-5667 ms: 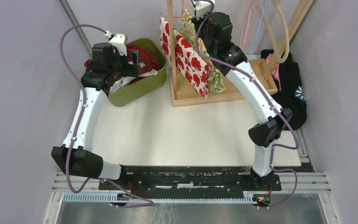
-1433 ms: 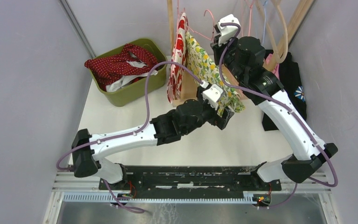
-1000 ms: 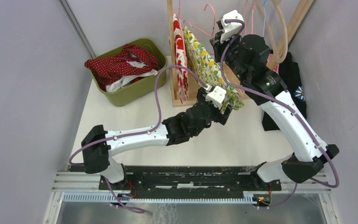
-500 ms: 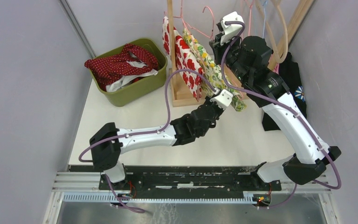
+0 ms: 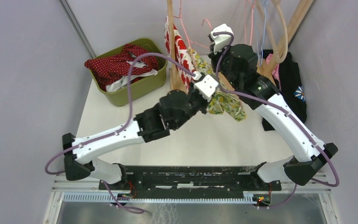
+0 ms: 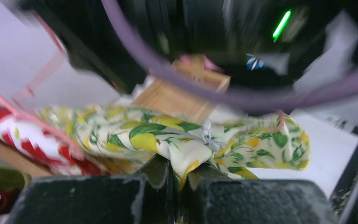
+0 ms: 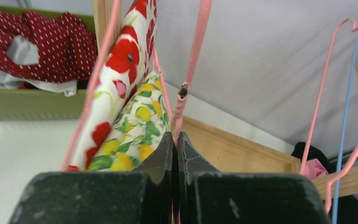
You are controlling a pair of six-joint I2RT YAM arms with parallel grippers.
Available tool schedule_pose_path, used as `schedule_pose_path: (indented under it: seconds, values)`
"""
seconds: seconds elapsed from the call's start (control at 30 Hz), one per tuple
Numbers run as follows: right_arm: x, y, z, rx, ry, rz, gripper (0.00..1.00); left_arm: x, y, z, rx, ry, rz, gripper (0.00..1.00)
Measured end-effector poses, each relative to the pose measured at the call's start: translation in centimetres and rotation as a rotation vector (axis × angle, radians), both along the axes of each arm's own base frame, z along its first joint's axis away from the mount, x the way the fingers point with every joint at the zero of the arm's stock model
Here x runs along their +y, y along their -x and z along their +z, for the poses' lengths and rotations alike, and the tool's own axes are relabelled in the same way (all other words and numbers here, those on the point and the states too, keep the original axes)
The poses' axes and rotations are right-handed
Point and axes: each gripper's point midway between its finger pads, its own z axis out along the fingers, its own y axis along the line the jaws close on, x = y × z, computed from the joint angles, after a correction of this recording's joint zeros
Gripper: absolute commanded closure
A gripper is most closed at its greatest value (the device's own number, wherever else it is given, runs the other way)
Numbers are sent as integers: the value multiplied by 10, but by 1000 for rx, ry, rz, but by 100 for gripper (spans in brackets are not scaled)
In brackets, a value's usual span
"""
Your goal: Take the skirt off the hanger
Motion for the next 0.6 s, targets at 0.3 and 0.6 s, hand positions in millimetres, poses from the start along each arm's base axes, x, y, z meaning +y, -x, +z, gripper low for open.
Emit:
schedule_pose_path:
  seconds: [0.3,0.6]
  values:
    - [-4,-13,-39,51,57,-66,99,53,37,98,-56,127,-103,97]
    - [-47,-37,-57,74,88,-203,99,159,27,130,-125,128,191,97]
